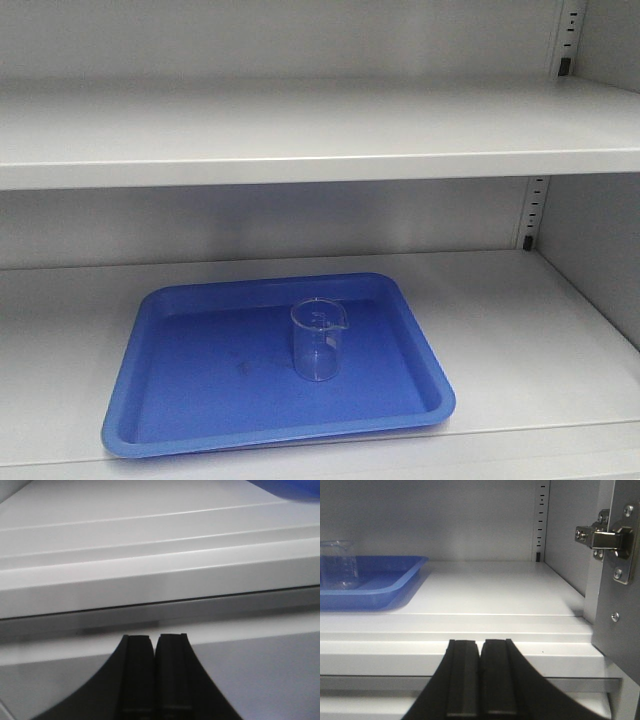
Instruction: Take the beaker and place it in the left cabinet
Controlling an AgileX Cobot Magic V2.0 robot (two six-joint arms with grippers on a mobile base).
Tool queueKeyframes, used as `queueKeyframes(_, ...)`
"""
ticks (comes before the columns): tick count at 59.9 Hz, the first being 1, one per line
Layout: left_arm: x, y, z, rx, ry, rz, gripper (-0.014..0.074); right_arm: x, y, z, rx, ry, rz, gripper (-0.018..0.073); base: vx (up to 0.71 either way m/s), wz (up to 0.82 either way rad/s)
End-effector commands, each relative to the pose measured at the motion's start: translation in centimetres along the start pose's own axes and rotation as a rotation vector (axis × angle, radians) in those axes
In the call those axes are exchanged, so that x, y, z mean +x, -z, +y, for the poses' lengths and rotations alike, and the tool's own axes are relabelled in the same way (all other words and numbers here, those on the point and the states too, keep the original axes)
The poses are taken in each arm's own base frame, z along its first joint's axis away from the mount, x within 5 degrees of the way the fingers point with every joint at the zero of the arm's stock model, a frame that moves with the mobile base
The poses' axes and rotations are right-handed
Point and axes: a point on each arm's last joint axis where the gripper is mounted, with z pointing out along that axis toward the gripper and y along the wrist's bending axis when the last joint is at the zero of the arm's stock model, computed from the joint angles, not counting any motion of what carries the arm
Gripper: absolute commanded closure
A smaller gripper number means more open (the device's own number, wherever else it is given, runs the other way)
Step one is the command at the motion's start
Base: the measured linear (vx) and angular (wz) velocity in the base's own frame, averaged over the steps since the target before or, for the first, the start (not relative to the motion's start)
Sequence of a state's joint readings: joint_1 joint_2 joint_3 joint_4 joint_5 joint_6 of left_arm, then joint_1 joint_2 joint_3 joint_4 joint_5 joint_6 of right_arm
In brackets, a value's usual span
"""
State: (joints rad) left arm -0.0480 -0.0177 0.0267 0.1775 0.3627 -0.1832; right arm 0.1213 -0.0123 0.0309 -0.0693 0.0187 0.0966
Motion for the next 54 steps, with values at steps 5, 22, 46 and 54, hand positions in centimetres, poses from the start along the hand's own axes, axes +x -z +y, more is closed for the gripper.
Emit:
queueKeyframes(5,-1.20,0.28,-0.14,0.018,0.001,-0.099,0.0593,-0.95,0.14,0.06,-0.006,-0.002,-0.120,0.0564,0.00,0.00)
queueKeyframes(22,-1.20,0.28,-0.14,0.018,0.001,-0.099,0.0593,-1.48,0.22,0.11,-0.015,-0.045,-0.178,0.0564,0.00,0.00)
queueKeyframes(46,-1.20,0.28,-0.14,0.018,0.001,-0.099,0.0593,-1.43,0.21,0.11,-0.017,-0.069,-0.173,0.0564,0.00,0.00)
queueKeyframes(54,-1.20,0.28,-0.14,0.018,0.001,-0.099,0.0593,-1.43,0.21,0.11,-0.017,-0.069,-0.173,0.0564,0.00,0.00)
